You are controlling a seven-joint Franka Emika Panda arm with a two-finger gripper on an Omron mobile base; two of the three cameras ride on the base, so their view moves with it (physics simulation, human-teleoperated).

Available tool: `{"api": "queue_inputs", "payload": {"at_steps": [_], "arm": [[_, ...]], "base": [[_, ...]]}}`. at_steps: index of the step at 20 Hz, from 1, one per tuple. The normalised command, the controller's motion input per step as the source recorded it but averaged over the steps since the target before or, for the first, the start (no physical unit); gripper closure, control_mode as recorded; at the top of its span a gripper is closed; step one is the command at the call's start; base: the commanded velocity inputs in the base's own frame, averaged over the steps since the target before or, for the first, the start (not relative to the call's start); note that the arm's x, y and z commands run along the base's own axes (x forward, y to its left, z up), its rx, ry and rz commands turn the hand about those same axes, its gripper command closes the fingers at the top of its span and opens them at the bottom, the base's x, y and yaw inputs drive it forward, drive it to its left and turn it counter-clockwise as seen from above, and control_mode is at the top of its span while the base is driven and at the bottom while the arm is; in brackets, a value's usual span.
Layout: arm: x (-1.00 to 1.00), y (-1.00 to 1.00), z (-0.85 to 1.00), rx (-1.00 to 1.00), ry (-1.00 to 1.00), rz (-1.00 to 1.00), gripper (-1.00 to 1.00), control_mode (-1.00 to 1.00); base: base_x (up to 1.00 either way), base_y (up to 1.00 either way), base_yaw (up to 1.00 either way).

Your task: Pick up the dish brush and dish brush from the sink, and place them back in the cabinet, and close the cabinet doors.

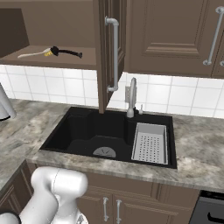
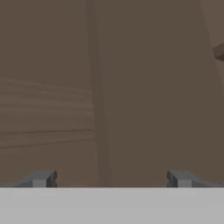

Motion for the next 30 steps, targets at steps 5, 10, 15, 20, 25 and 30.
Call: {"api": "queue_inputs", "payload": {"at_steps": [5, 10, 15, 20, 25, 30], "arm": [[0.2, 0.25, -0.07, 0.03, -0.01, -0.02, -1.0, -1.0], [0.13, 0.14, -0.01, 0.02, -0.01, -0.02, -1.0, -1.0], [0.09, 0.03, 0.0, 0.0, 0.0, -0.03, -1.0, -1.0], [0.07, -0.01, 0.0, 0.0, 0.0, -0.06, -1.0, -1.0], [0.04, -0.15, 0.0, 0.0, 0.0, -0.13, -1.0, -1.0], [0.06, -0.25, 0.01, 0.0, 0.0, -0.16, -1.0, -1.0]], "base": [[0.0, 0.0, 0.0], [0.0, 0.0, 0.0], [0.0, 0.0, 0.0], [0.0, 0.0, 0.0], [0.0, 0.0, 0.0], [0.0, 0.0, 0.0]]}}
